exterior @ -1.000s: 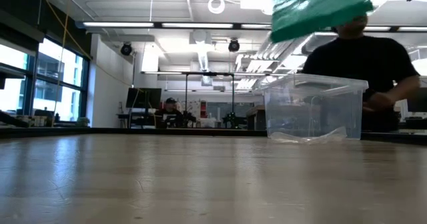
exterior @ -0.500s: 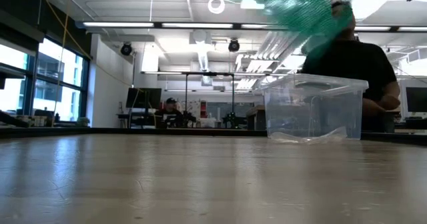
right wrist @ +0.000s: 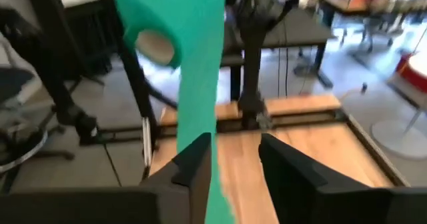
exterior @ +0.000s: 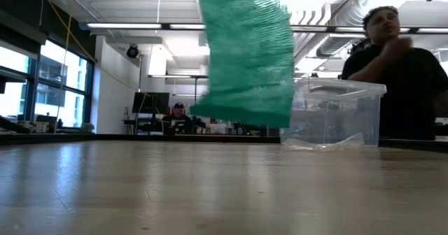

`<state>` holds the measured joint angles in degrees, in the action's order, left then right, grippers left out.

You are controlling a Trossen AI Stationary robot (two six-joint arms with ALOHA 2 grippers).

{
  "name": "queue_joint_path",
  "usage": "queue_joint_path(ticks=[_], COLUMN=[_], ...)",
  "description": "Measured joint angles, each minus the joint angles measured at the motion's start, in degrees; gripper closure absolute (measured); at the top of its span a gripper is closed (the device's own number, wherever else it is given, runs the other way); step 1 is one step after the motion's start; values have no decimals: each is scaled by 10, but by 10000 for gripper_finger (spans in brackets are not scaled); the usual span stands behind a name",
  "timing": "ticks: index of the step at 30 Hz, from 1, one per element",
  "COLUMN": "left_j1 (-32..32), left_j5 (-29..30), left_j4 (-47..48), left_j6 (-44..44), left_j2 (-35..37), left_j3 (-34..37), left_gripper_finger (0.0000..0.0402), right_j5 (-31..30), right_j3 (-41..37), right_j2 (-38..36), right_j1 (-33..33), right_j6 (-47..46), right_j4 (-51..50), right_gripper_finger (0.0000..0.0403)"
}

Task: Roll bandage
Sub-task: Roll the green bandage

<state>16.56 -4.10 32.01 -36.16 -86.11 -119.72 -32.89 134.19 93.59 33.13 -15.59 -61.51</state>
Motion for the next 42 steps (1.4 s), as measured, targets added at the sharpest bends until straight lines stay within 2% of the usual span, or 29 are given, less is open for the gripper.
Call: queue_joint_path(ticks=[2, 5, 10, 13, 24, 31, 36, 42], left_j1=[0, 0, 0, 0, 0, 0, 0, 0], left_j5=[0, 0, 1, 1, -1, 22, 34, 71], left_j4=[11, 25, 35, 34, 69, 87, 87, 88], left_j6=[0, 0, 18, 34, 57, 71, 51, 32], left_j2=[0, 0, 0, 0, 0, 0, 0, 0], left_j3=[0, 0, 0, 0, 0, 0, 0, 0], left_gripper_finger=[391, 391, 391, 391, 391, 391, 391, 391], right_j5=[-32, -112, -236, -268, -191, -189, -176, -113], right_j3=[0, 0, 0, 0, 0, 0, 0, 0], right_j2=[5, 13, 33, 43, 55, 55, 54, 49], right_j1=[16, 44, 74, 77, 62, 62, 57, 54], right_j6=[-30, -77, -123, -159, -282, -274, -245, -158], right_j4=[-36, -72, -77, -77, -48, -33, -33, -33], right_gripper_finger=[272, 270, 270, 270, 270, 264, 238, 210])
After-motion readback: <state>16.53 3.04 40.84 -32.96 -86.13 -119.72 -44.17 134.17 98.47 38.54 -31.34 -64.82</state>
